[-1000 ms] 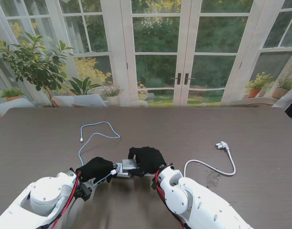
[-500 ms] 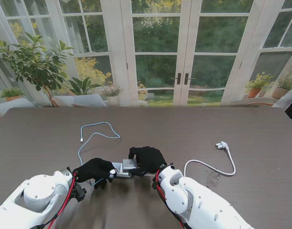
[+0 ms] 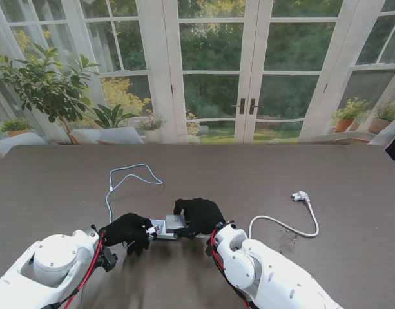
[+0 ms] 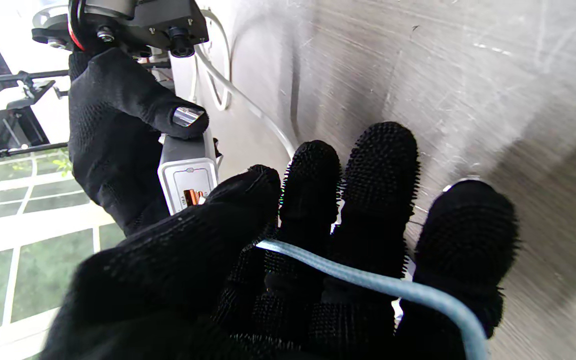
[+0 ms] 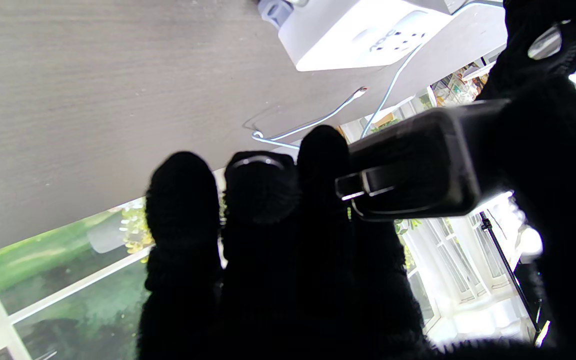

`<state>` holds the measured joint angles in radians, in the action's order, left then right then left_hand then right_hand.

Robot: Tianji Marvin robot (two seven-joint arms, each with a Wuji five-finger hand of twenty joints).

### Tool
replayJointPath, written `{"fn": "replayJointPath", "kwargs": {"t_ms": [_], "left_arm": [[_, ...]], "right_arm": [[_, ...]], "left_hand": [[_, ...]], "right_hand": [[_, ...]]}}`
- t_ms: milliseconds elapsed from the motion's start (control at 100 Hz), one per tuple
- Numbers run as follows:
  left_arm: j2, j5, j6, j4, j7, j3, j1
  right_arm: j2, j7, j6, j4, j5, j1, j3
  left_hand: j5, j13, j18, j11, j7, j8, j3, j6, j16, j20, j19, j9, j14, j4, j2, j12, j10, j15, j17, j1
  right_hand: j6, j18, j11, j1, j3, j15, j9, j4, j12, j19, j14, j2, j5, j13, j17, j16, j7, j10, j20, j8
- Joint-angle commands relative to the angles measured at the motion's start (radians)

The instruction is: Set up the charging station

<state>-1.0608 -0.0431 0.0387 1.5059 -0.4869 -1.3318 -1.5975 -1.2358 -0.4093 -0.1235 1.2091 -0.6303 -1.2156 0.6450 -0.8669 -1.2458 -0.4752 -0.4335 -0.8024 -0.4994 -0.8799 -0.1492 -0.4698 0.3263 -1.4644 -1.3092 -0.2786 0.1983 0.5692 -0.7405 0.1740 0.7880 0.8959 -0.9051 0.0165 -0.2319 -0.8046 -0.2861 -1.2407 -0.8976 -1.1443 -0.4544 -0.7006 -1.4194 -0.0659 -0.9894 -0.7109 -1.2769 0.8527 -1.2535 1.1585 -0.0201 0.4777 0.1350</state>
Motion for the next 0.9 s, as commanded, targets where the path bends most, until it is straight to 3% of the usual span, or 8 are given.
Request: {"fn": "replayJointPath", "kwargs": {"t_ms": [0,170,350,440,490,570,740,890], "left_arm": [[0.001,0.011,0.011,0.011,-0.025,0.005,0.003],[0.001,-0.003,0.031,0.007,-0.036,0.011,0.012],[-0.003,-0.051,0.04,0.002,-0.047,0.012,0.015],[-0.004,-0.05,0.031,-0.003,-0.045,0.014,0.019],[-0.003,-0.05,0.031,-0.004,-0.048,0.014,0.02],[-0.001,-0.065,0.046,-0.003,-0.065,0.012,0.021],[0.0,-0.109,0.083,-0.007,-0.103,0.009,0.024],[-0.001,-0.138,0.123,-0.001,-0.119,0.003,0.024]], "right_arm": [[-0.004,0.007,-0.006,0.003,-0.002,-0.005,-0.003],[-0.005,-0.002,-0.014,-0.003,-0.006,-0.004,-0.006],[-0.005,-0.008,-0.021,-0.005,-0.013,-0.005,-0.01],[-0.006,-0.011,-0.022,-0.006,-0.014,-0.004,-0.012],[-0.007,-0.014,-0.023,-0.008,-0.014,-0.004,-0.013],[-0.007,-0.018,-0.024,-0.01,-0.016,-0.002,-0.014],[-0.008,-0.025,-0.027,-0.014,-0.021,-0.001,-0.016],[-0.005,-0.02,-0.028,-0.01,-0.024,-0.003,-0.015]], "left_hand": [[-0.053,-0.024,-0.031,0.015,-0.091,0.021,-0.072,0.011,0.033,0.028,0.011,-0.075,0.008,0.061,0.016,0.061,-0.036,-0.014,-0.006,0.063],[-0.115,-0.023,-0.071,-0.077,-0.155,0.06,-0.078,-0.023,0.021,0.035,0.007,-0.084,-0.03,0.078,0.001,0.112,0.019,0.061,0.008,0.074],[-0.135,-0.027,-0.063,-0.241,-0.15,-0.017,-0.072,-0.044,-0.112,0.039,-0.147,-0.064,0.045,0.089,-0.021,-0.065,0.045,0.564,0.113,0.076],[-0.137,-0.028,0.179,-0.287,-0.146,-0.034,-0.084,-0.02,-0.164,0.224,-0.498,-0.061,0.228,0.098,-0.035,-0.171,0.019,0.865,0.173,0.115],[-0.139,-0.027,0.329,-0.304,-0.14,-0.039,-0.077,-0.015,-0.173,0.339,-0.619,-0.059,0.238,0.097,-0.052,-0.194,0.011,0.921,0.197,0.131],[-0.136,-0.026,0.438,-0.332,-0.131,-0.045,-0.05,-0.018,-0.182,0.561,-0.629,-0.057,0.21,0.089,-0.079,-0.227,0.015,0.957,0.221,0.132],[-0.148,-0.025,0.529,-0.421,-0.071,-0.042,0.039,-0.051,-0.214,0.724,-0.63,-0.057,0.186,0.048,-0.182,-0.288,0.047,1.011,0.234,0.161],[-0.202,-0.025,0.514,-0.43,0.015,-0.094,0.046,-0.084,-0.248,0.774,-0.63,-0.058,0.177,-0.083,-0.188,-0.273,0.08,1.029,0.234,0.393]], "right_hand": [[0.22,0.007,-0.014,-0.151,-0.157,-0.012,-0.034,0.086,-0.01,-0.012,-0.003,0.153,-0.148,-0.023,-0.004,0.674,0.191,0.012,0.014,0.093],[0.22,0.007,-0.015,-0.152,-0.158,-0.011,-0.035,0.086,-0.01,-0.012,-0.003,0.152,-0.148,-0.023,-0.004,0.674,0.191,0.012,0.014,0.093],[0.22,0.009,-0.015,-0.151,-0.158,-0.011,-0.035,0.085,-0.01,-0.012,-0.002,0.152,-0.149,-0.023,-0.004,0.674,0.191,0.013,0.014,0.094],[0.22,0.009,-0.014,-0.15,-0.158,-0.011,-0.035,0.085,-0.01,-0.012,-0.002,0.151,-0.149,-0.024,-0.004,0.674,0.191,0.015,0.014,0.094],[0.22,0.009,-0.014,-0.151,-0.159,-0.011,-0.035,0.085,-0.01,-0.012,-0.002,0.15,-0.149,-0.024,-0.003,0.674,0.191,0.013,0.014,0.094],[0.22,0.009,-0.015,-0.15,-0.159,-0.011,-0.036,0.085,-0.01,-0.012,-0.003,0.151,-0.149,-0.023,-0.003,0.674,0.191,0.014,0.014,0.094],[0.22,0.009,-0.015,-0.15,-0.16,-0.01,-0.035,0.085,-0.01,-0.013,-0.002,0.151,-0.149,-0.023,-0.003,0.674,0.191,0.014,0.014,0.094],[0.22,0.009,-0.015,-0.15,-0.16,-0.01,-0.035,0.085,-0.009,-0.013,-0.001,0.152,-0.149,-0.023,-0.003,0.675,0.191,0.013,0.014,0.094]]}}
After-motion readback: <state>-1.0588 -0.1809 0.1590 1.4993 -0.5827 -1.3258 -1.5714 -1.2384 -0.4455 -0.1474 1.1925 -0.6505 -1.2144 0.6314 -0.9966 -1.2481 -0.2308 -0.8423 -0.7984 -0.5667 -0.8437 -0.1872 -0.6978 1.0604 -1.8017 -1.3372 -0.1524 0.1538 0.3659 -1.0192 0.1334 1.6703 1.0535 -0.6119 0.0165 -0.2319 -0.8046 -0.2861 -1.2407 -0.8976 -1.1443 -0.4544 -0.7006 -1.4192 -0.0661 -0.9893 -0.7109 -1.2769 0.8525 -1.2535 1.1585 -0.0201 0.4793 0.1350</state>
